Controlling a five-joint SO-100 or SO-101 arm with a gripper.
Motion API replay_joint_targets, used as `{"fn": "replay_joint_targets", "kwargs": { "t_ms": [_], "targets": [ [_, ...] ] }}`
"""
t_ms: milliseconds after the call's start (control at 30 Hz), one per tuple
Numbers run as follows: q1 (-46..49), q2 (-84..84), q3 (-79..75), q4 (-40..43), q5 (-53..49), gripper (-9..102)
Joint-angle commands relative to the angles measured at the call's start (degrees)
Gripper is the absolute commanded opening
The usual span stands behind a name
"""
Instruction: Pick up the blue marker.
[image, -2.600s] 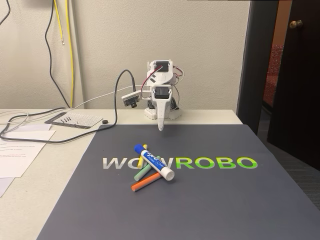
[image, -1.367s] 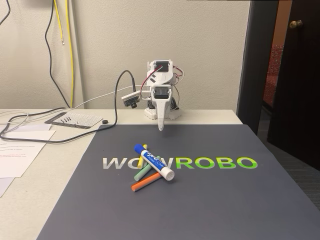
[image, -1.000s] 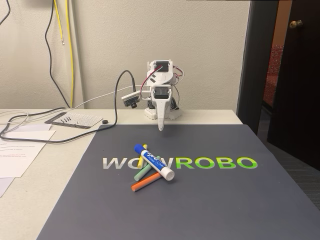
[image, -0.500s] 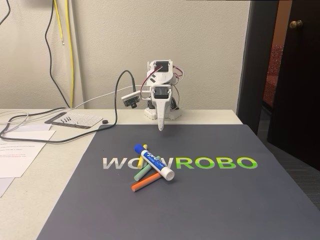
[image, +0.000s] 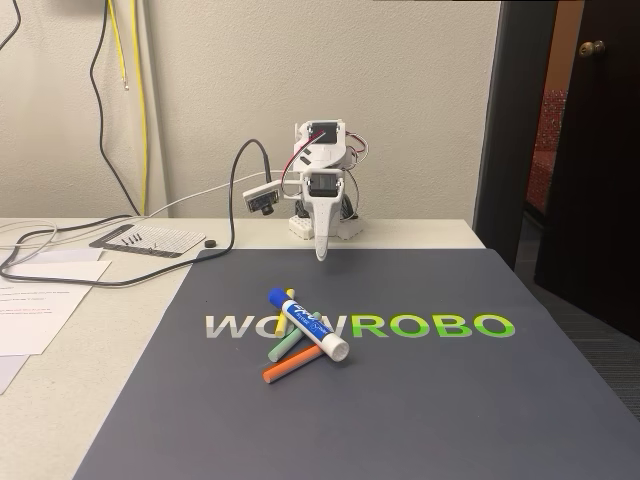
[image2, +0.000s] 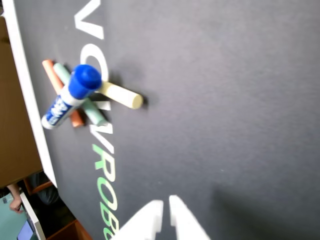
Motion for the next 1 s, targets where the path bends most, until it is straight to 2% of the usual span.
{"fn": "replay_joint_targets", "kwargs": {
  "t_ms": [0,133,267,400,733,967],
  "targets": [
    [0.00,3.25,-1.67,-1.32,-1.14,0],
    [0.00,0.35,-4.31,-1.67,-1.49,0],
    [0.35,-13.27,-13.80,-1.85,-2.02,0],
    [0.62,-30.32,-30.41,3.78,-2.11,0],
    [0.00,-53.00,-61.35,13.62,-6.24,0],
    [0.62,-56.87,-64.95,9.05,-15.47,0]
  ]
}}
